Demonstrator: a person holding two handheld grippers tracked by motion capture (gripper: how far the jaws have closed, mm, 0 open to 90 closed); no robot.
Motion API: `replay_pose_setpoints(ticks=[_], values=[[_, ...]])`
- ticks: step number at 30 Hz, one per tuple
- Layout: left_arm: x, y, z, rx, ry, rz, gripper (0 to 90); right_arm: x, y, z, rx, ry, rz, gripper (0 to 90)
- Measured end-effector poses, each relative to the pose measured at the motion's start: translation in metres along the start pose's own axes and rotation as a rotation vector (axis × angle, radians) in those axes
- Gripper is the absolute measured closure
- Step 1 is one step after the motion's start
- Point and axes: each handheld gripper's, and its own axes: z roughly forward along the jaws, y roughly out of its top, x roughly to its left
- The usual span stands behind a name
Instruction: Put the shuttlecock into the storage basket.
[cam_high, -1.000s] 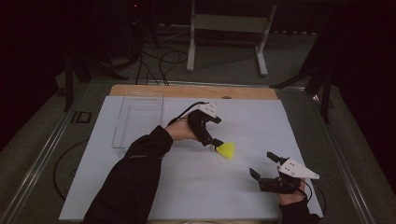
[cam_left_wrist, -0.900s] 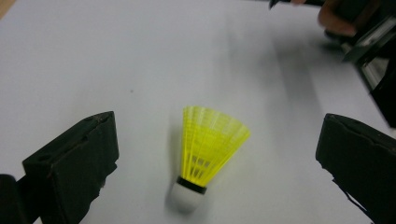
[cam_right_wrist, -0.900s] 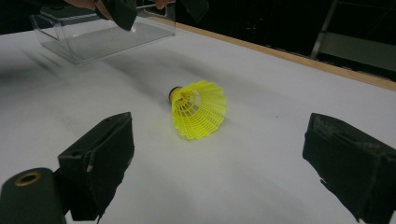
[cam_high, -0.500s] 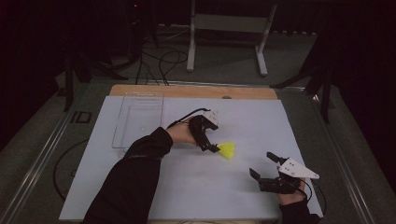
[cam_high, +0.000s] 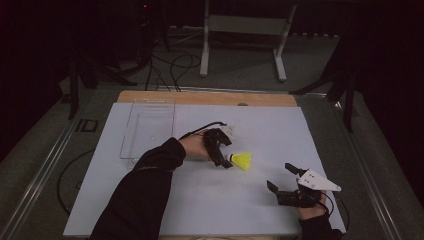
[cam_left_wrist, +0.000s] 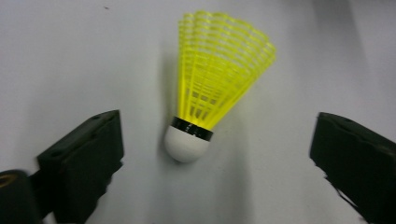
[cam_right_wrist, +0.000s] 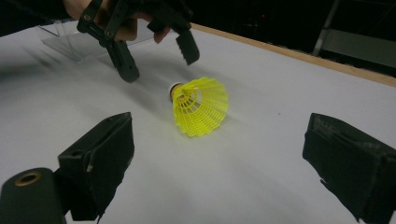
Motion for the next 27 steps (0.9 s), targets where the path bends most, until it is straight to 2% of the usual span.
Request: replay_pose_setpoints(ticks=[2,5,8,16,17,20,27], values=[[0.001,-0.001,0.001,0.001,0.005,0.004,6.8,0.0,0.0,0.0,-0.001,0.0,0.001,9.1],[0.001,-0.002,0.003,0.003,0.001,0.008,15.0,0.0,0.0,0.0,0.0,0.001,0.002,9.1],[0.001,-0.004,0.007,0.028,0.005,0.023,19.9,0.0,0.0,0.0,-0.001,0.001,0.001,9.1],[0.002,-0.007,0.012,0.059,0.041,0.035,36.6,0.0,0.0,0.0,0.002,0.003,0.002,9.1],[0.003,-0.007,0.013,0.065,0.055,0.041,36.6,0.0,0.0,0.0,0.002,0.003,0.002,9.1],[0.003,-0.007,0.016,0.074,0.061,0.049,40.1,0.0,-0.001,0.0,0.002,0.004,0.004,9.1],[0.004,-0.006,0.021,0.097,0.061,0.057,46.6,0.0,-0.001,0.001,0.003,0.006,0.004,9.1]])
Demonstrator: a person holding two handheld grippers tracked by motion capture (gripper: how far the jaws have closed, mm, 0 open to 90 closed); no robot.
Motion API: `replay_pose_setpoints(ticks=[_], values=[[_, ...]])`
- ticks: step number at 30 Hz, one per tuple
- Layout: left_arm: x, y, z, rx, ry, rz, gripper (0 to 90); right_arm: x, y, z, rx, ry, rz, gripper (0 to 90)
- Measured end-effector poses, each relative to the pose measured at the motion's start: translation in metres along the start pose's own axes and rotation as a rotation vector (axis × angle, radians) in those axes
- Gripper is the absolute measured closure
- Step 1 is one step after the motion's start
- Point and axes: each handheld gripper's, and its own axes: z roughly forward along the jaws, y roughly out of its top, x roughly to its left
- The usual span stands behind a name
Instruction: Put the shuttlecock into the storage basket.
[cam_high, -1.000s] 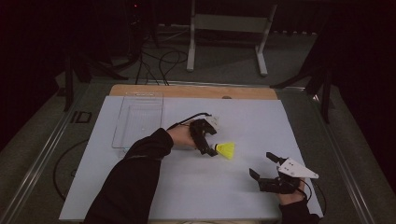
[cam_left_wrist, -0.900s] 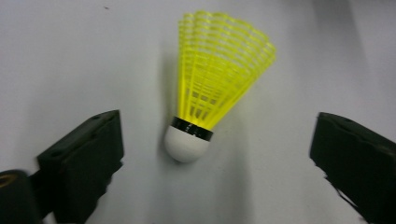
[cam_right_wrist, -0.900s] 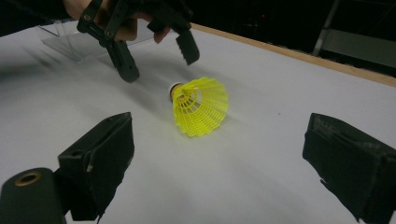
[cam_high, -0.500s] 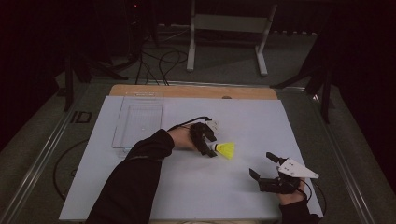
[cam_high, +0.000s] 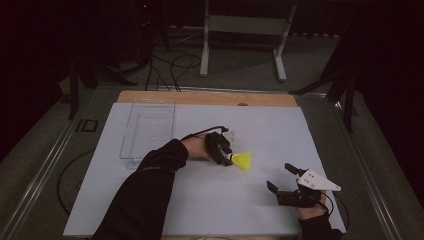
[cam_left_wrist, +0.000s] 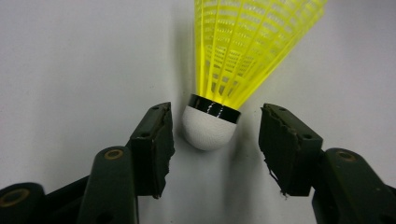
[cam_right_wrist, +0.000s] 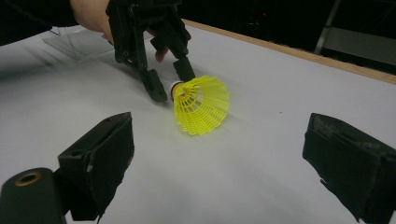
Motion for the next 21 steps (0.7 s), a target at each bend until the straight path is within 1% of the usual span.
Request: replay_pose_setpoints(ticks=[2,3,5,6,11,15,19,21], values=[[0.0008,0.0003,0.0005,0.001,-0.003,0.001,51.4,-0.0001,-0.0001,0.0,0.001,0.0,0.001,9.1],[0.0006,0.0006,0.0014,0.003,0.006,0.002,52.2,0.0,-0.0001,0.0,0.0,0.0,0.001,9.1],[0.0006,0.0008,0.002,0.001,0.005,0.001,53.9,-0.0001,0.0,0.0,0.0,0.0,0.0,9.1],[0.0011,0.0017,0.002,0.007,0.009,0.009,53.9,0.0,0.0,0.0001,0.0,0.0,0.0,9.1],[0.0011,0.0031,0.0016,0.016,0.006,0.014,61.2,-0.0001,0.0,-0.0002,0.001,-0.001,0.0,9.1],[0.0007,0.0034,0.0019,0.014,0.007,0.008,62.7,-0.0001,0.0,-0.0002,0.001,0.0,0.0,9.1],[-0.0004,0.0044,0.0007,0.024,-0.008,0.015,63.4,0.0002,0.0002,-0.0006,0.001,-0.003,0.001,9.1],[-0.0014,0.0051,-0.0004,0.02,-0.012,0.011,63.5,-0.0002,0.0002,-0.0008,0.0,-0.003,0.0,9.1]])
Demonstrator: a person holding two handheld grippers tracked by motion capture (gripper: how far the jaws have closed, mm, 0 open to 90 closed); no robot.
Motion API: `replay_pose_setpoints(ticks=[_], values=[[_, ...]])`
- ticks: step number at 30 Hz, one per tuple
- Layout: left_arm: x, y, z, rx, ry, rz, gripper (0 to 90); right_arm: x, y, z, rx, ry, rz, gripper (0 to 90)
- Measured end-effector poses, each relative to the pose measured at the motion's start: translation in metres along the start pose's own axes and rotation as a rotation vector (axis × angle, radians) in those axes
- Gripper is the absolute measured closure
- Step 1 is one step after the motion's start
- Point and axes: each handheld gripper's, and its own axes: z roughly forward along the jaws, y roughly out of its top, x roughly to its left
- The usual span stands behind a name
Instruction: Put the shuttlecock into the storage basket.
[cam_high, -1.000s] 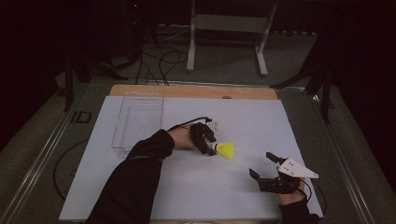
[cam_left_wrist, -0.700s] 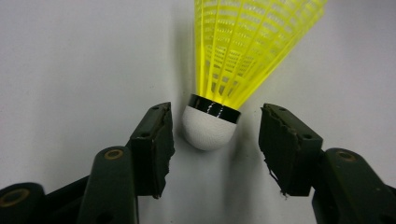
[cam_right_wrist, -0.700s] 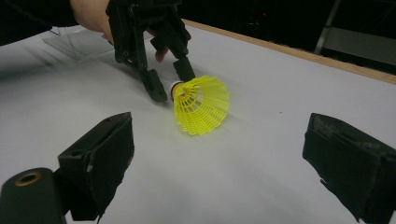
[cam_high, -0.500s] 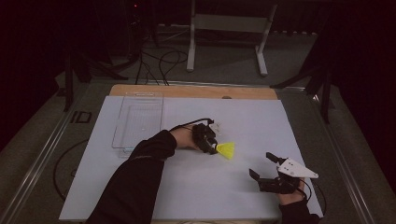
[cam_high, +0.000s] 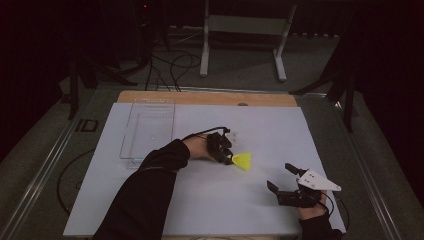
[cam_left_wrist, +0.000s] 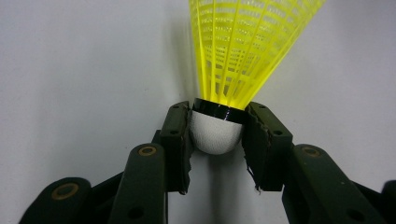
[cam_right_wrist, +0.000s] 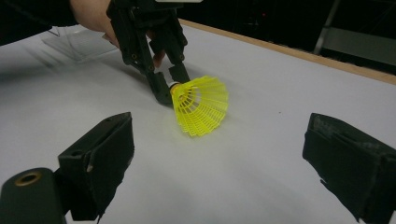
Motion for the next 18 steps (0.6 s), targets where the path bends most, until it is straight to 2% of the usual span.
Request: replay_pose_setpoints(ticks=[4,9,11,14,18], values=[[-0.002,0.003,-0.006,-0.006,0.007,-0.01,63.6,0.0,0.0,0.0,0.0,-0.004,0.002,9.1],[-0.006,0.005,-0.015,-0.009,-0.01,-0.012,63.6,0.0,0.0,0.0,0.001,-0.005,0.002,9.1],[-0.007,0.006,-0.018,0.002,-0.018,-0.041,63.7,0.0,0.0,0.0,0.001,-0.006,0.002,9.1],[-0.009,0.008,-0.023,0.02,-0.033,-0.062,63.8,0.0,0.0,0.0,0.002,-0.01,0.004,9.1],[-0.012,0.01,-0.027,0.019,-0.052,-0.101,63.8,0.0,0.0,0.0,0.004,-0.014,0.005,9.1]])
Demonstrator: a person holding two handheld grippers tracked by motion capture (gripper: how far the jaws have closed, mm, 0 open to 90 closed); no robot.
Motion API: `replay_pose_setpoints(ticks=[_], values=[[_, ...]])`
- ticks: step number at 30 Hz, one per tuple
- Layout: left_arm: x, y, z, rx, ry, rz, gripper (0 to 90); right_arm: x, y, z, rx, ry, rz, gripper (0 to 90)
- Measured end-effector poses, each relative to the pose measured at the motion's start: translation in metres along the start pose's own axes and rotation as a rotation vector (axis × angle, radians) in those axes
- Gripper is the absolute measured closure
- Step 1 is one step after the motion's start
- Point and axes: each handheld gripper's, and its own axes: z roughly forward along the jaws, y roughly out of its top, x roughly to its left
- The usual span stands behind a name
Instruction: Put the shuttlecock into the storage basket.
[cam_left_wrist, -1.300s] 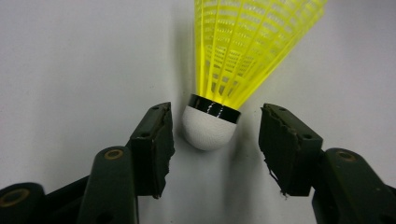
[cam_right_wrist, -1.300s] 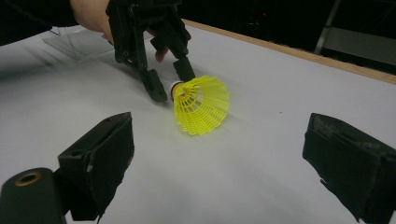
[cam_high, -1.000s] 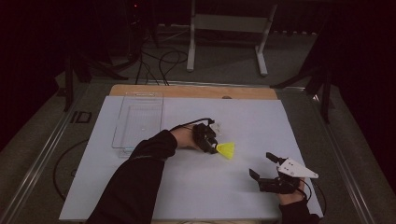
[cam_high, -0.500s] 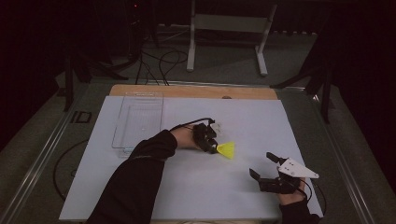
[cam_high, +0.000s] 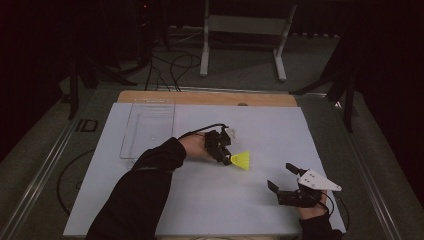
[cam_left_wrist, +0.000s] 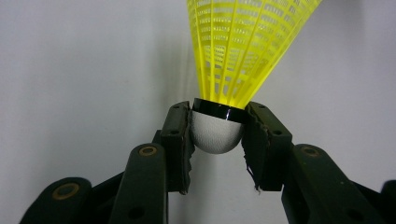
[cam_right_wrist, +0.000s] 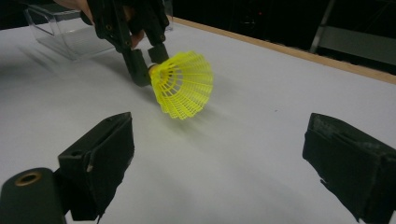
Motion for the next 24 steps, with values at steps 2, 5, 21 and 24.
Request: replay_pose_setpoints(ticks=[2,5,21,24], values=[[-0.002,0.001,-0.003,-0.006,-0.002,-0.011,63.8,0.0,0.0,0.0,-0.001,-0.002,-0.001,9.1],[-0.006,0.003,-0.008,-0.023,-0.005,-0.035,63.9,0.0,0.0,-0.001,-0.002,-0.004,0.0,9.1],[-0.023,0.002,-0.027,0.047,-0.005,-0.151,64.0,0.0,-0.001,0.001,0.008,-0.009,0.003,9.1],[-0.024,0.001,-0.033,0.05,0.01,-0.176,64.0,-0.001,-0.001,0.001,0.011,-0.013,0.004,9.1]])
